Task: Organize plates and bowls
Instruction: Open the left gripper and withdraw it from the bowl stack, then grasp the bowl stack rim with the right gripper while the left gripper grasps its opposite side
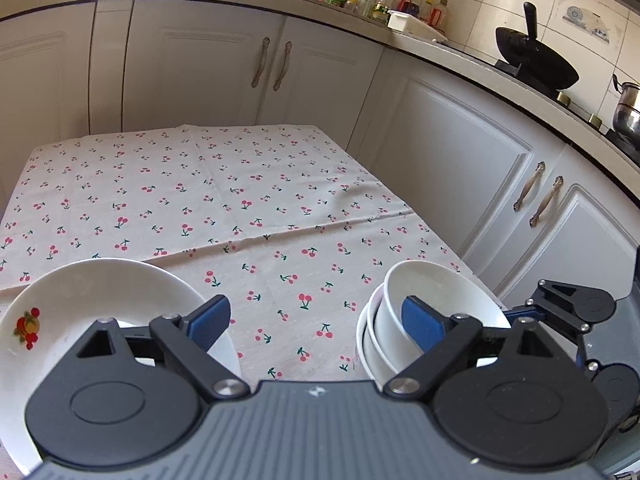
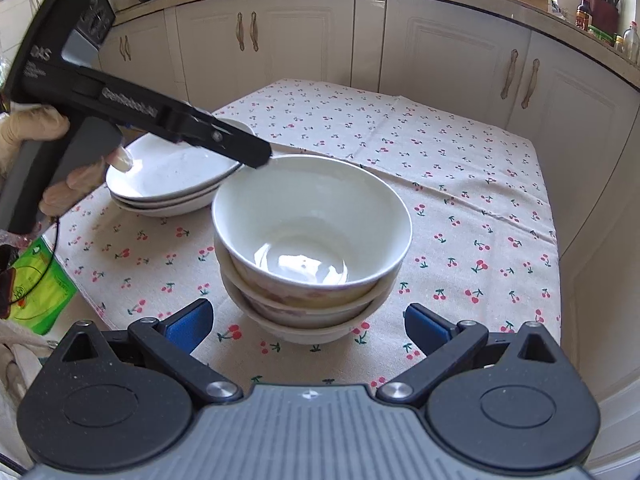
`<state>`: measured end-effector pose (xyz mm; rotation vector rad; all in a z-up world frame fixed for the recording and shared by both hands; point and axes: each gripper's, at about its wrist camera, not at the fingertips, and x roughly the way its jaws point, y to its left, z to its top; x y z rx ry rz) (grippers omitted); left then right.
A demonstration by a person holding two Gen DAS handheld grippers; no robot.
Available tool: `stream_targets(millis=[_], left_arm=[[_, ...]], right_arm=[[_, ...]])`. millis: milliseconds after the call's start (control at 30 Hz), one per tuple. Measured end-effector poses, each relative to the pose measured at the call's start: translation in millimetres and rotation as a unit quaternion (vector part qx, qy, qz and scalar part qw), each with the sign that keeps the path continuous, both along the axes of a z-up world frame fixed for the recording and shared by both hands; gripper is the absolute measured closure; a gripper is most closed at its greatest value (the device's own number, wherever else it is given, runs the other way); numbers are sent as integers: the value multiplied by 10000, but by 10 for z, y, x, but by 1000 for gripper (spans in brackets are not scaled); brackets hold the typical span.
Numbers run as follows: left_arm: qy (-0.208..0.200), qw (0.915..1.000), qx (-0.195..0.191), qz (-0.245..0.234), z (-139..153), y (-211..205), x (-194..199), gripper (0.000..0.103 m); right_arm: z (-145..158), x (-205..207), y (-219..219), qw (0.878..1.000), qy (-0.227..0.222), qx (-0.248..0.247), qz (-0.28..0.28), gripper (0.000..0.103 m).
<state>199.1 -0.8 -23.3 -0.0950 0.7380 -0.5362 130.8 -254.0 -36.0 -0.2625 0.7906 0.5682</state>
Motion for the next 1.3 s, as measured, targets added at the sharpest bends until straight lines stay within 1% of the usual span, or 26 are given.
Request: stream_targets(millis=[67, 167, 300, 333, 467, 633, 700, 767, 800, 833, 900, 1067, 1200, 1300], left_arm=[[-42, 9998, 77, -167, 51, -2, -73, 11], [-104, 9979, 347, -543, 96, -68, -221, 8], [-167, 9911, 724, -1108, 102, -212, -402, 7], [-166, 9881, 830, -1286, 79, -258, -436, 7], [83, 9768, 1212, -1766, -117, -439, -464, 7], [370, 9662, 1572, -2007, -439, -587, -432, 7], [369, 9620, 1711, -2096, -532, -632, -407, 7], [262, 9578, 1955, -2090, -578, -690, -401, 5], [221, 9563, 1982, -2140, -590, -708, -396, 3], [270, 9555, 1988, -2161, -598, -717, -380, 0], [280, 9562, 1972, -2143, -599, -722, -359, 0], [171, 9528, 1957, -2314, -609, -714, -329, 0], [264, 9519, 1993, -2314, -599, -740, -301, 1], [-9, 9451, 2081, -2520, -556, -744, -312, 2]], right_arm=[[-62, 4, 4, 9999, 0, -143, -22, 0], [-199, 17, 17, 9990, 13, -450, -14, 0], [-350, 32, 41, 9970, 49, -764, 93, 0], [-374, 36, 44, 9966, 54, -819, 113, 0], [-390, 63, 8, 9970, 101, -737, 194, 0], [-418, 95, -53, 9980, 193, -549, 238, 0], [-433, 123, -97, 9985, 334, -391, 174, 0], [-440, 113, -103, 9986, 291, -374, 234, 0], [-442, 110, -103, 9986, 290, -367, 237, 0], [-444, 109, -105, 9987, 284, -350, 236, 0], [-449, 104, -107, 9987, 261, -339, 261, 0], [-448, 90, -122, 9988, 231, -299, 327, 0], [-431, 134, -99, 9984, 256, -362, 344, 0], [-417, 162, -91, 9973, 117, -454, 574, 0]])
